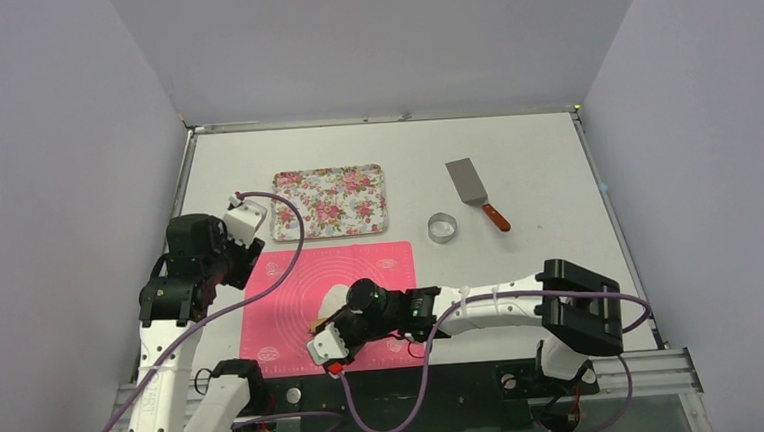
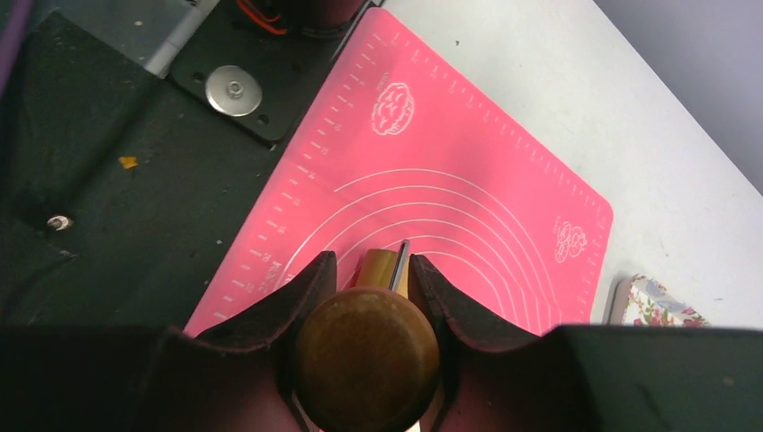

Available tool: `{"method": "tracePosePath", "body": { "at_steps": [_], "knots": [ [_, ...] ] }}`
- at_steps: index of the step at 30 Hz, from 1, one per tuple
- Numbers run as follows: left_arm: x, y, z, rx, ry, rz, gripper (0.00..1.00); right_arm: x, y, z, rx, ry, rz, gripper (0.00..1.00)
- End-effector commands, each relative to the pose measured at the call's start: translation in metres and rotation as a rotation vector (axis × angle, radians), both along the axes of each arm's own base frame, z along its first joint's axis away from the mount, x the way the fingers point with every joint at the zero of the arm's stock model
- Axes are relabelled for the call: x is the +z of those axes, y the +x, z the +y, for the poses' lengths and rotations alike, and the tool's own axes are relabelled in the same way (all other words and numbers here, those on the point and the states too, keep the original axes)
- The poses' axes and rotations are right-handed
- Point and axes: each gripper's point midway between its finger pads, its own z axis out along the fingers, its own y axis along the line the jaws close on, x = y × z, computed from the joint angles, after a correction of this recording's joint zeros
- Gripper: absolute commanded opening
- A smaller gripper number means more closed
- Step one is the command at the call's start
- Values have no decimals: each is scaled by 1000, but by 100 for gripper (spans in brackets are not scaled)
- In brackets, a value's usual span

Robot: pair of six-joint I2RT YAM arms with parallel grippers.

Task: Roll out the dumpling wrappers from the dough
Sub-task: Flatten out the dough on the work surface.

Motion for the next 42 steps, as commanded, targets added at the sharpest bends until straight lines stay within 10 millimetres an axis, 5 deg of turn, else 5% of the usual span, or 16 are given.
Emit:
{"method": "tracePosePath", "body": {
  "at_steps": [1, 4, 9, 14, 20, 32, 42],
  "knots": [
    [10, 8, -6, -19, -33, -53, 55, -105, 8, -64, -140, -403, 175, 0],
    [11, 7, -5, -22, -24, -52, 55, -106, 24, -53, -153, -374, 202, 0],
    [13, 8, -2, -15, -7, -58, 55, -127, 38, -66, -189, -414, 238, 0],
    [12, 11, -6, -20, -30, -53, 55, -128, 32, -67, -192, -436, 258, 0],
    [16, 9, -8, -31, -42, -51, 55, -95, -1, -63, -169, -311, 279, 0],
    [19, -16, -32, -107, -149, 100, 55, -52, 23, -28, -230, -91, 364, 0],
    [24, 13, -40, -97, -201, 103, 55, -19, 22, -37, -256, -21, 443, 0]
  ]
}}
